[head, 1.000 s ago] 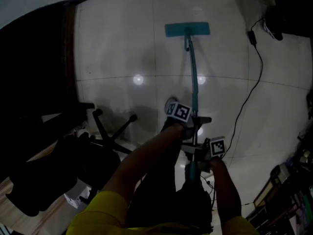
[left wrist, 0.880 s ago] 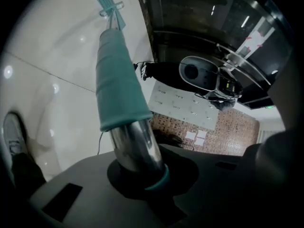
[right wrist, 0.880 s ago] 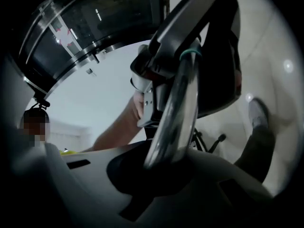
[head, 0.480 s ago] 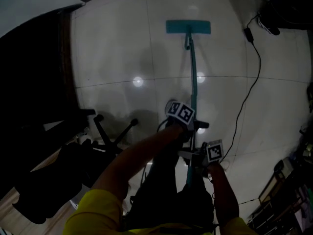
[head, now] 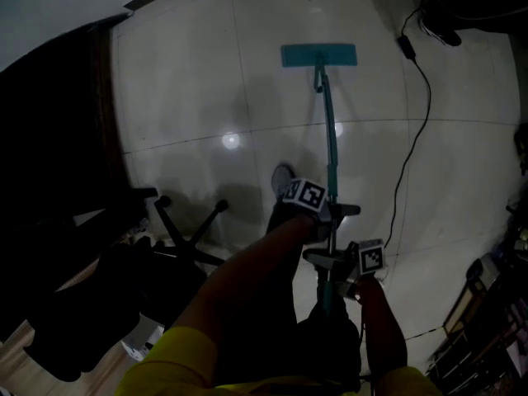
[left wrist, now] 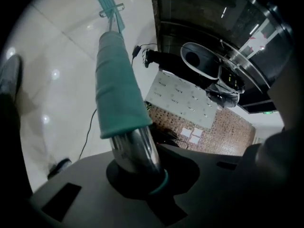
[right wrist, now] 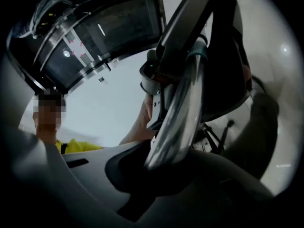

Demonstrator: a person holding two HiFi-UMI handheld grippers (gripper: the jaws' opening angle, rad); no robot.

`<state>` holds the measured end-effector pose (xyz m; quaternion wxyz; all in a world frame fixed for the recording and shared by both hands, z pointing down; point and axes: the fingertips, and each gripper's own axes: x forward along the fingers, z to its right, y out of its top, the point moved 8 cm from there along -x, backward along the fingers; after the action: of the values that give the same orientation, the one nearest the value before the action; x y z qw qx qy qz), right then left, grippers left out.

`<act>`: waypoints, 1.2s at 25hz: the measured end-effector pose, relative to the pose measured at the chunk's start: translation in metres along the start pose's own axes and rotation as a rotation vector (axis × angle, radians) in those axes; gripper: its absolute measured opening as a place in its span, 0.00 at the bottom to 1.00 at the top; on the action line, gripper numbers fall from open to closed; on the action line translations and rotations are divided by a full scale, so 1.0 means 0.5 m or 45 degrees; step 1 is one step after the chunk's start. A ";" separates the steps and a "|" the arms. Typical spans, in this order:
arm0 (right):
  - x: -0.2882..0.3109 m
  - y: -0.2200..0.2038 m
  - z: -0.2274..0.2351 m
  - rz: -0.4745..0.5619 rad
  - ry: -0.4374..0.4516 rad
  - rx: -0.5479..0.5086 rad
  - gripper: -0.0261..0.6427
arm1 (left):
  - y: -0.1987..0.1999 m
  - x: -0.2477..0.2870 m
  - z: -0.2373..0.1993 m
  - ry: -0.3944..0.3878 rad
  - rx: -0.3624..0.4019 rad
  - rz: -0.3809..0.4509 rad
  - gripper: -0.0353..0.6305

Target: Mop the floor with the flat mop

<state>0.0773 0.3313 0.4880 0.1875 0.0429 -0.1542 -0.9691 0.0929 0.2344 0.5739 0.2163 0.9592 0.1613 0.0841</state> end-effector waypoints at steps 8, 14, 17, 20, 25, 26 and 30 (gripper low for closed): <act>0.038 0.357 -0.009 0.090 0.099 -0.066 0.07 | 0.379 0.013 0.073 0.235 0.257 -0.133 0.13; 0.033 0.024 -0.039 -0.101 0.075 0.067 0.07 | 0.033 0.014 0.017 0.077 0.175 -0.057 0.15; -0.008 -0.214 -0.039 -0.204 -0.008 0.191 0.06 | -0.215 0.031 -0.023 0.050 0.075 -0.017 0.15; -0.051 -0.338 -0.036 -0.308 -0.086 0.205 0.06 | -0.356 0.049 -0.053 0.021 0.032 0.080 0.15; -0.059 -0.228 -0.018 -0.453 -0.241 0.084 0.09 | -0.256 0.041 -0.044 -0.040 0.134 0.171 0.18; -0.058 -0.185 -0.001 -0.460 -0.296 0.067 0.08 | -0.208 0.035 -0.048 -0.050 0.163 0.183 0.19; -0.008 0.009 0.049 -0.334 -0.233 -0.022 0.05 | 0.014 -0.004 -0.034 -0.170 0.361 0.221 0.19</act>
<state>0.0790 0.3359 0.5128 0.0447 -0.0273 -0.1553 -0.9865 0.0892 0.2345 0.5918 0.0811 0.9939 0.0733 0.0151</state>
